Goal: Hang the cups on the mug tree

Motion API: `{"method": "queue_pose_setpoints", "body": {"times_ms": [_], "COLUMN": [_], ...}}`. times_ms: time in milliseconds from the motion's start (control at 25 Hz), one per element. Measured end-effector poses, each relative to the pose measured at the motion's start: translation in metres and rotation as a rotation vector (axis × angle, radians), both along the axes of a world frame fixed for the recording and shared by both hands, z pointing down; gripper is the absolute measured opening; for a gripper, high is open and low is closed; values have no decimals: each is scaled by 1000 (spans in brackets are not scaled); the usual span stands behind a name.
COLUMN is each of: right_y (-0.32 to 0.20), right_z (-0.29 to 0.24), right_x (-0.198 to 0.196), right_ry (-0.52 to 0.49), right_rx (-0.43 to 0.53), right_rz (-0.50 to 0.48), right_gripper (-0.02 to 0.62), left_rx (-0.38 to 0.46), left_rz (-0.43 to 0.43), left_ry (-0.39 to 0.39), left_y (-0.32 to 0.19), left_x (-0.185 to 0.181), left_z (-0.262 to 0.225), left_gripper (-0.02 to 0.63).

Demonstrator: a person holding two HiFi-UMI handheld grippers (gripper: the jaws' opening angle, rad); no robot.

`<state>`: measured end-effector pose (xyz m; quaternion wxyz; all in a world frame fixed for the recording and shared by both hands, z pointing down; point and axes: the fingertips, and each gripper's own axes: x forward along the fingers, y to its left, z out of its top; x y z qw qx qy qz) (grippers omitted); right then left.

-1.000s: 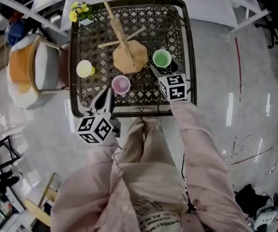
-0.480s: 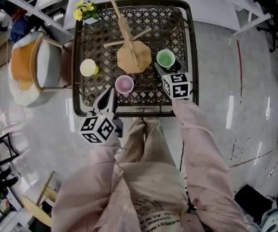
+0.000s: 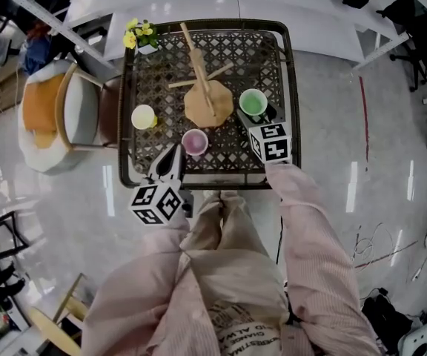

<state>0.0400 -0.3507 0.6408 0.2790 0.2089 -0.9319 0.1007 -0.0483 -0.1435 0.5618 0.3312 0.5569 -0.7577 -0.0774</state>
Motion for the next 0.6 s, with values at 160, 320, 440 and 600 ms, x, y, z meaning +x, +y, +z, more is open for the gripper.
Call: {"method": "queue_pose_setpoints", "body": {"times_ms": [160, 320, 440, 600], "right_y": [-5, -10, -16, -21], "right_z": [-16, -34, -48, -67], "right_x": [-6, -14, -21, -29], "right_ry": [1, 5, 11, 15], "right_rx": [35, 72, 105, 147], "right_rz": [-21, -46, -62, -92], "right_gripper": [291, 291, 291, 291], "left_rx": [13, 23, 34, 45], "left_rz": [0, 0, 0, -3], "left_ry": [-8, -15, -22, -27], "left_y": [-3, -5, -8, -11], "left_x": [-1, -3, -5, -7], "left_z": [-9, -17, -25, -32], "left_gripper": [-2, -2, -2, -2]}}
